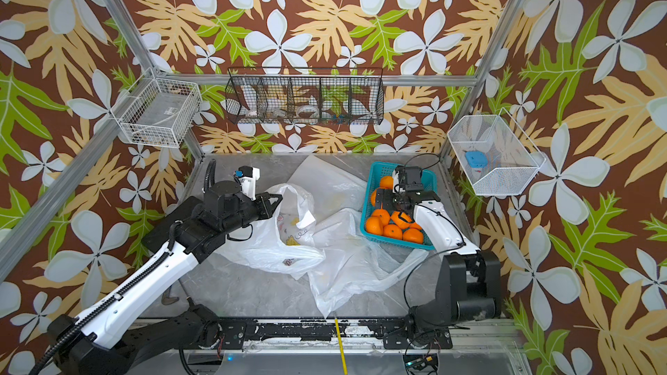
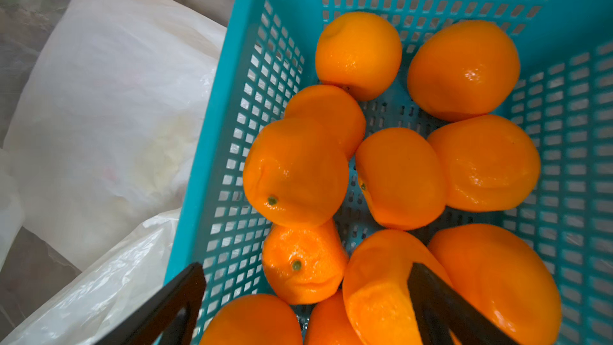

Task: Place the oranges into plastic bags & tie knots
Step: Pick up the orange from the basket.

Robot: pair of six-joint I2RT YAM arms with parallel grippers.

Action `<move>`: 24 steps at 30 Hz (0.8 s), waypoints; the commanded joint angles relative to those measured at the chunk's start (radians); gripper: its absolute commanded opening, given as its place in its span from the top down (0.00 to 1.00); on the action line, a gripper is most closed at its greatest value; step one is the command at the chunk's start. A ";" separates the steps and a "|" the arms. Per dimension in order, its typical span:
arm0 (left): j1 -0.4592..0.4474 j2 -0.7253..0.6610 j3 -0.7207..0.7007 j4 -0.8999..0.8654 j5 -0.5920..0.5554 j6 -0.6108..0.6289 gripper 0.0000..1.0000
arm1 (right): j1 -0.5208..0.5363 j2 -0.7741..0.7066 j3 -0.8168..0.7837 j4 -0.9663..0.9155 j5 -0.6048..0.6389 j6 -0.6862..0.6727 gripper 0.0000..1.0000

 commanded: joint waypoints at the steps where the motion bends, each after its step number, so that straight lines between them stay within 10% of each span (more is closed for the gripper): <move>1: 0.003 -0.004 0.008 0.003 -0.017 0.010 1.00 | 0.001 0.063 0.032 0.021 -0.007 0.005 0.04; 12: 0.002 -0.009 0.011 -0.004 -0.027 0.013 1.00 | 0.001 0.249 0.105 0.069 -0.055 0.020 0.10; 24: 0.002 -0.019 0.005 -0.016 -0.031 0.006 1.00 | 0.000 0.170 0.051 0.135 -0.052 -0.004 0.39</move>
